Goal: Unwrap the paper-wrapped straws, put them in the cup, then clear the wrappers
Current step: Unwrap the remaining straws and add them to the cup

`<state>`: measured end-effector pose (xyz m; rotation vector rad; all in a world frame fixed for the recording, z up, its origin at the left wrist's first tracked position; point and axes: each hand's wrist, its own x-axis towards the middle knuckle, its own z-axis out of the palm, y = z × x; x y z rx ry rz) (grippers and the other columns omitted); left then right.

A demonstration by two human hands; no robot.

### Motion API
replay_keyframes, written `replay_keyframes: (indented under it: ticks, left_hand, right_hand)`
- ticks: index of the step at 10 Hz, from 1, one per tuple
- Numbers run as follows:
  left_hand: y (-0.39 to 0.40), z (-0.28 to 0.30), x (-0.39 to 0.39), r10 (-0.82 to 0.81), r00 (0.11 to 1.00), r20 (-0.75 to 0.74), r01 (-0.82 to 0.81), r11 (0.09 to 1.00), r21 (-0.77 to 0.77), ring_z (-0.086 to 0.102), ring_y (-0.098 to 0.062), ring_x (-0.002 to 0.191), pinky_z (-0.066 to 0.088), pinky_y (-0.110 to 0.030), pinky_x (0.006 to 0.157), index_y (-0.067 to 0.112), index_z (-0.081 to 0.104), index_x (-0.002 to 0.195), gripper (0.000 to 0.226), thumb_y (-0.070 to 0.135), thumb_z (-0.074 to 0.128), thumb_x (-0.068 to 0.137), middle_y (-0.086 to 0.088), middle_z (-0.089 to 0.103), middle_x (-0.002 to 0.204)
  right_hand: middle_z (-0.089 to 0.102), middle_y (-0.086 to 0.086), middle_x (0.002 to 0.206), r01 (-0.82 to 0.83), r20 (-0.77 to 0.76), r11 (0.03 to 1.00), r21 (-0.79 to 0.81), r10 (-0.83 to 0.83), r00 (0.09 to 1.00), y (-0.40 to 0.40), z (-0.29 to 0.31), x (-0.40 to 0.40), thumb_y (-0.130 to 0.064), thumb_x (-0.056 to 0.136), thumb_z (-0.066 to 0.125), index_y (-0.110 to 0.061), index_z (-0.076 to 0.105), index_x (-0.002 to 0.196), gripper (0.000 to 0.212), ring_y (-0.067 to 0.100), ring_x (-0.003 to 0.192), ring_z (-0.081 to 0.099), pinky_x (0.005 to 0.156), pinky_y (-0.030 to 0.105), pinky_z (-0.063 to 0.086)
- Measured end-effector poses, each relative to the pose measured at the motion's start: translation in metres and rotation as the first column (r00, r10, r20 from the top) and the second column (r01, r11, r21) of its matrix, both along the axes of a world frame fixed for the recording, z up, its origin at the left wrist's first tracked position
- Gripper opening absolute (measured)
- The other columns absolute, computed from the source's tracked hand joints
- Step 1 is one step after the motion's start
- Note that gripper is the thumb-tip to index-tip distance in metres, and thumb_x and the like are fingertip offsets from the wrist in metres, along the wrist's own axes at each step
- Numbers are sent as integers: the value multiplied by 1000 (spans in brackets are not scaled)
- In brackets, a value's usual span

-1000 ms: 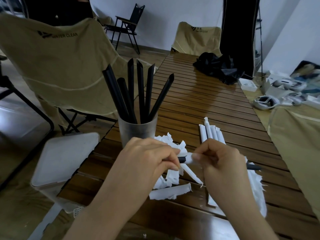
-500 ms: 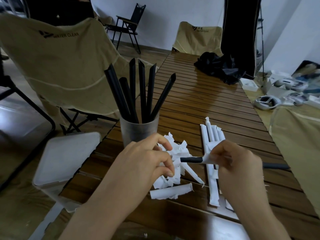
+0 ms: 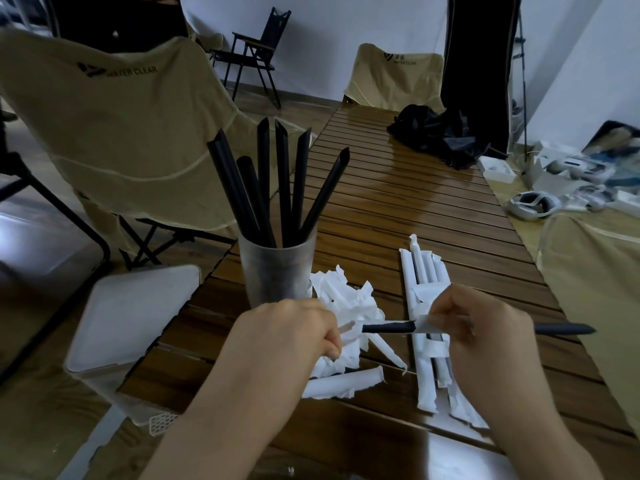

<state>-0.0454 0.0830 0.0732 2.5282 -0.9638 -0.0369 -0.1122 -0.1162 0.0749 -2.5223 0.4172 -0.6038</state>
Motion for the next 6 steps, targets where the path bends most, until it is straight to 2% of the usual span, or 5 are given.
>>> replay_keyframes:
  ticks: [1,2,3,4,6]
  left_hand:
    - [-2,-5,-4,111,994,11,-111,994,3,58,-8,88,39,-15,69,27,68,92,17,22,52,96,15,58,86]
    - [-6,-2,-2,132,991,35,-135,984,118,59,-10,103,47,-22,82,33,62,114,20,31,48,100,13,59,115]
    - [-7,-1,3,160,987,3,-159,978,134,58,-12,106,46,-25,84,32,62,113,19,29,48,100,12,58,116]
    - [-15,-8,10,180,982,-52,-148,916,373,61,-18,96,48,-28,83,19,64,108,17,25,51,98,-3,62,112]
    - [-17,-5,19,215,966,-141,-132,886,445,49,-14,77,38,-24,74,14,54,100,9,20,48,98,-2,44,79]
  right_hand:
    - [56,-13,54,-70,28,997,-41,71,997,-3,1,-2,17,73,54,-31,53,55,52,7,53,51,50,14,38]
    - [51,-13,50,-172,3,979,-110,173,985,-9,0,-3,21,68,59,-34,48,54,58,10,63,54,54,10,39]
    - [54,-11,57,-272,-37,952,-141,270,962,-15,4,-5,17,70,66,-28,52,57,49,2,68,57,59,6,39]
    - [59,-15,67,-307,-51,943,-129,303,952,-16,7,-7,17,74,65,-26,54,59,47,-8,67,58,58,9,42]
    - [58,-29,68,-302,-88,949,-91,294,952,-21,16,-15,14,76,64,-26,58,60,43,-10,61,55,50,3,35]
